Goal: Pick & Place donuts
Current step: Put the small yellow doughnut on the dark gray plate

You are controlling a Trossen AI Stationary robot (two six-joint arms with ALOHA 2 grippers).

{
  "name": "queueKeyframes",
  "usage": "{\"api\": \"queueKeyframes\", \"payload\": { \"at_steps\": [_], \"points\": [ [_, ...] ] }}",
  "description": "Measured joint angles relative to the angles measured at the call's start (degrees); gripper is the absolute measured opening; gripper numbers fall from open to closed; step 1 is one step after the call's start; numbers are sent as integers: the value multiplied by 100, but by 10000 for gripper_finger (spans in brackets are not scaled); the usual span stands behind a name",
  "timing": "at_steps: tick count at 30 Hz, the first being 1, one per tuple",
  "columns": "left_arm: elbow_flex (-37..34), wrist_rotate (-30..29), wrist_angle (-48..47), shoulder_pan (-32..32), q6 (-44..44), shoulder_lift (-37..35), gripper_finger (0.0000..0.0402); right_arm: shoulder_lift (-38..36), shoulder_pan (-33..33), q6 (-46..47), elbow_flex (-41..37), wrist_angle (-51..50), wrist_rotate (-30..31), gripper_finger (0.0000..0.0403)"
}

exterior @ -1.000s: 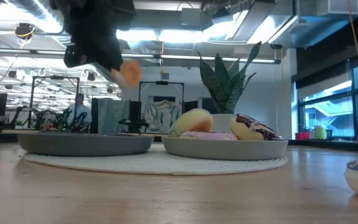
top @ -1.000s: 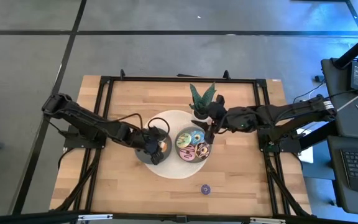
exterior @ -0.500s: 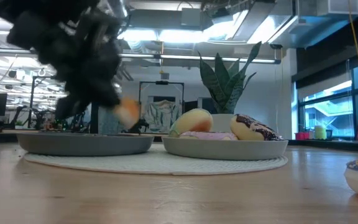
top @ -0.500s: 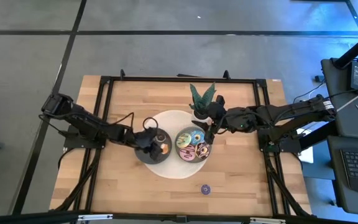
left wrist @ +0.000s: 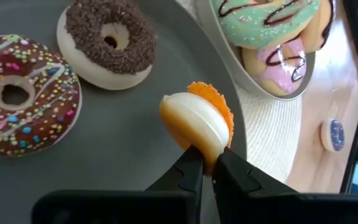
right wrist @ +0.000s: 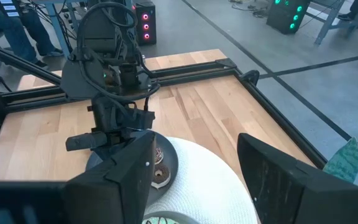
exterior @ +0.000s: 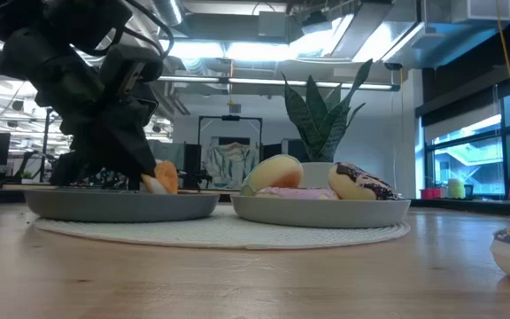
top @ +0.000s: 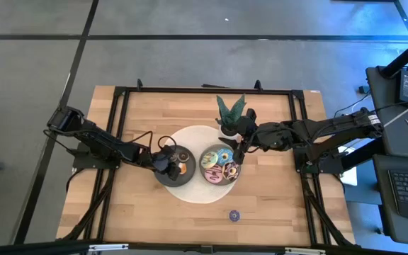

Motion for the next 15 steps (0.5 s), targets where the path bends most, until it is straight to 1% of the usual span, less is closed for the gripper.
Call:
{"api": "queueKeyframes", "payload": {
  "at_steps": [4, 7, 11, 15],
  "points": [
    [0, 12, -16, -2, -149, 0, 34, 0, 0, -9, 0, 2, 0, 226],
    [0, 1, -22, -2, -461, 0, 39, 0, 0, -12, 0, 2, 0, 229],
    [0, -182, -214, -2, -493, 2, 38, 0, 0, -14, 0, 2, 0, 228],
    [0, -306, -203, -2, -486, 0, 39, 0, 0, -16, 0, 0, 0, 225]
  ]
}}
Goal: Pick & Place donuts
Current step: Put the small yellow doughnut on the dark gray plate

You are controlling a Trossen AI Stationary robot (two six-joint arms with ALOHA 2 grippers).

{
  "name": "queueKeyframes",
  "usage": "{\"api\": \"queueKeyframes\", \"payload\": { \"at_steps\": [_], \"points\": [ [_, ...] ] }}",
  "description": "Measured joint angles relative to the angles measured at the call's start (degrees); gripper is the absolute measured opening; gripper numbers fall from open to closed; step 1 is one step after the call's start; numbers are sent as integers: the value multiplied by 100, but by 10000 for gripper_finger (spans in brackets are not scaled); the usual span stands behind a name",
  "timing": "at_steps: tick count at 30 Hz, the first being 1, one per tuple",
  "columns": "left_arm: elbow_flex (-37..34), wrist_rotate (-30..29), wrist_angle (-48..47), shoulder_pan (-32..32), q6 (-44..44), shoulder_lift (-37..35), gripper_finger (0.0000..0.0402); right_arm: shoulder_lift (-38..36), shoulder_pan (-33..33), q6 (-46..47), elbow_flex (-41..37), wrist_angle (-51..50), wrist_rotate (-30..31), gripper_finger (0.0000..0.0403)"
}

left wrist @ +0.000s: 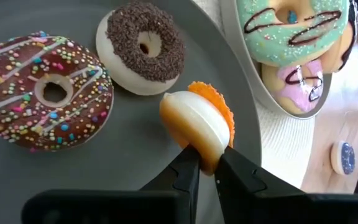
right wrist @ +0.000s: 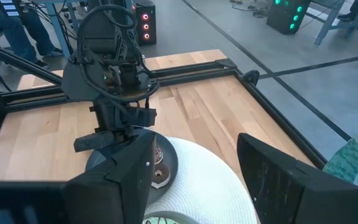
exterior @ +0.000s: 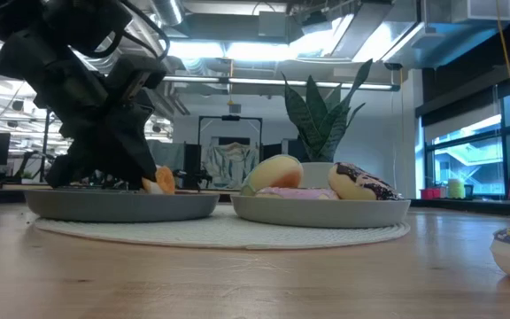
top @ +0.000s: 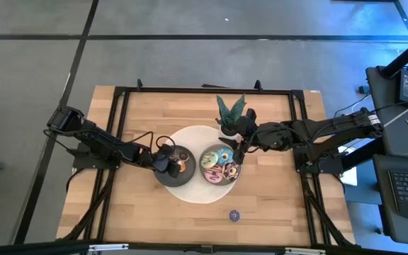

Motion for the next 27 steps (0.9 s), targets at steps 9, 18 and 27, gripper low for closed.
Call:
{"api": "queueKeyframes", "payload": {
  "at_steps": [9, 18, 27],
  "points": [
    [0, 72, 9, 0, -5, 2, 53, 0, 0, -1, 0, -2, 0, 226],
    [0, 142, 103, 0, -108, 0, 113, 0, 0, -1, 0, -2, 0, 229],
    [0, 268, 44, -9, -197, 1, 134, 0, 0, 22, 0, -76, 0, 228]
  ]
}}
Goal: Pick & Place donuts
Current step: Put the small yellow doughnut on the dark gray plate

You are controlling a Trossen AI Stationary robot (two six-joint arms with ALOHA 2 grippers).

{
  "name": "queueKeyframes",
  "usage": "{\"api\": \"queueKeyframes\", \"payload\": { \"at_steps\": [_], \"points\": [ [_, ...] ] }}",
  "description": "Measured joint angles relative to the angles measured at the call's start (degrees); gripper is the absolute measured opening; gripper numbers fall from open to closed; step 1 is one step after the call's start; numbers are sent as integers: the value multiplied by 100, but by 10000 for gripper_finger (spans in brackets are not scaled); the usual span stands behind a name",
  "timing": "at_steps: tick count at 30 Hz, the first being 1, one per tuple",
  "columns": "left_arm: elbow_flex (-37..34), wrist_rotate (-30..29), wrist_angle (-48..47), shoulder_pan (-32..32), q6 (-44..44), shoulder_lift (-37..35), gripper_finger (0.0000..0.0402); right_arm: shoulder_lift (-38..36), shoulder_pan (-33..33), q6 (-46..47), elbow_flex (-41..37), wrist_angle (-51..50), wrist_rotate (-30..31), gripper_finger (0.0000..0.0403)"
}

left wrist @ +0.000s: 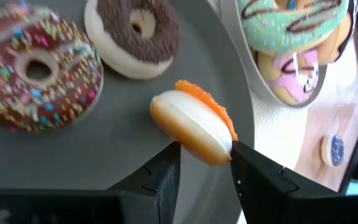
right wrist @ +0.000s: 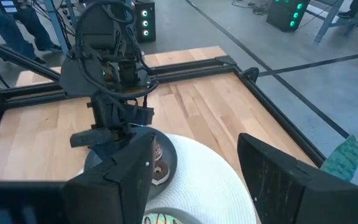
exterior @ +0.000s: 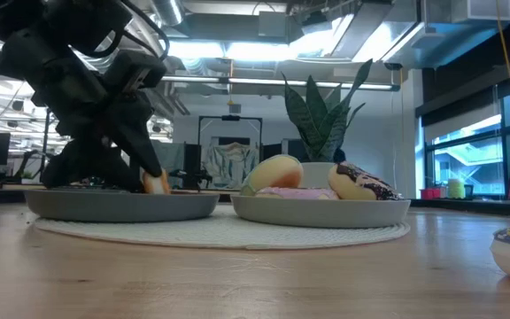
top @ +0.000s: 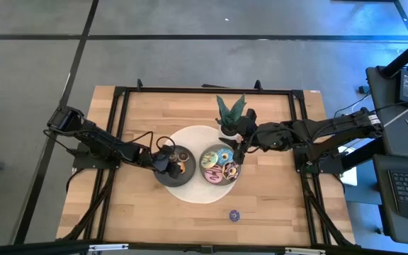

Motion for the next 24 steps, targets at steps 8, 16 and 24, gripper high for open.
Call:
{"api": "queueKeyframes", "payload": {
  "at_steps": [8, 16, 24],
  "points": [
    [0, 349, -25, -188, -335, 0, 130, 0, -2, 148, 0, -223, -2, 225],
    [0, 832, -35, -247, -714, -1, 129, 0, -2, 123, 0, -221, -2, 228],
    [0, 985, -35, -65, -665, -338, 128, 0, -2, 102, 0, -221, -6, 229]
  ]
}}
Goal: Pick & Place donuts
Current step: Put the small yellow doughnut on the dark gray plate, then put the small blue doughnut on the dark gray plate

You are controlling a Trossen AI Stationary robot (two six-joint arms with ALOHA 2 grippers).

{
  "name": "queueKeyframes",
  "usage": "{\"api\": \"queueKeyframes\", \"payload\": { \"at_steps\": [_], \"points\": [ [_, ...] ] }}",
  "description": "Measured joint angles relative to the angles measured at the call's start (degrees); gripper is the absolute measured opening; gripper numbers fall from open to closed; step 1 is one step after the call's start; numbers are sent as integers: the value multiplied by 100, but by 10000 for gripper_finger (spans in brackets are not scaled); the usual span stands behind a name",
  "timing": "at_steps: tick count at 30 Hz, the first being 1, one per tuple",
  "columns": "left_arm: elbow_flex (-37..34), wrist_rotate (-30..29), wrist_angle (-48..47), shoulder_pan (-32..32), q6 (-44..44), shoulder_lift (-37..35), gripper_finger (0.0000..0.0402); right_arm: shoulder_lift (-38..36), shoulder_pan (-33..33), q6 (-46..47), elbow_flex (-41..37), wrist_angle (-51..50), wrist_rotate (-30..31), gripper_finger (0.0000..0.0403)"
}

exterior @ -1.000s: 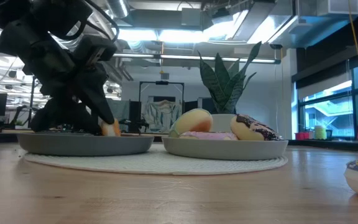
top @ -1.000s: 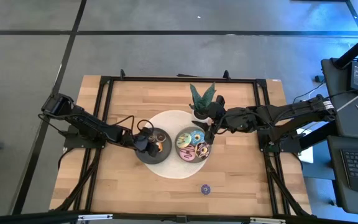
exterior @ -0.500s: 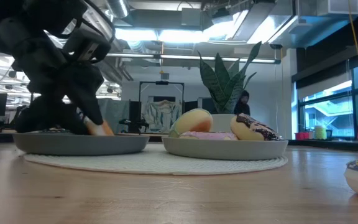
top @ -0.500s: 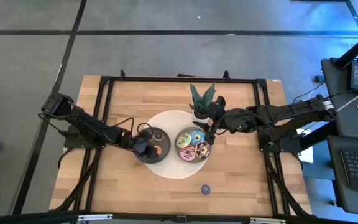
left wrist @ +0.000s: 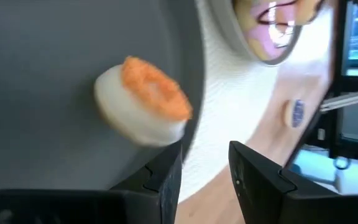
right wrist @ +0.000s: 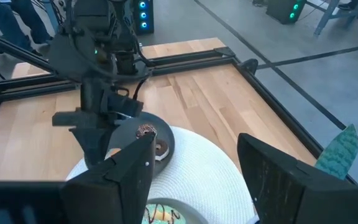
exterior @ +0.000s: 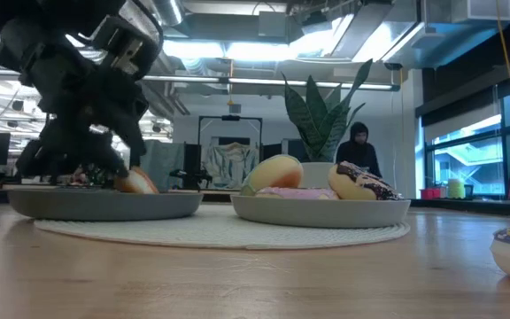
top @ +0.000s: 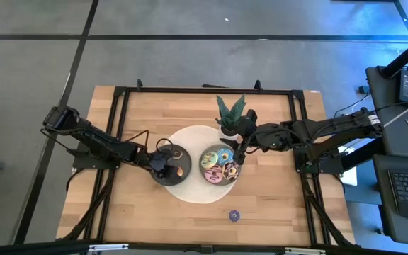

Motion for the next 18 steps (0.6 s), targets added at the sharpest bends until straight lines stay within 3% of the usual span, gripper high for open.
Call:
{"api": "queueKeyframes", "payload": {
  "at_steps": [4, 9, 14, 18],
  "points": [
    [0, 139, 1, 10, 7, -305, 127, 0, 0, 25, 0, -121, -194, 228],
    [0, -1, 69, -1, 293, -735, 127, 0, 0, 338, 0, -813, -1049, 226],
    [0, -938, 624, -1, 833, -929, 127, 117, 92, 489, -2, -1590, -2003, 229],
    [2, -1655, 1311, -1, 1615, -922, 127, 351, 353, 562, -3, -2001, -2105, 225]
  ]
}}
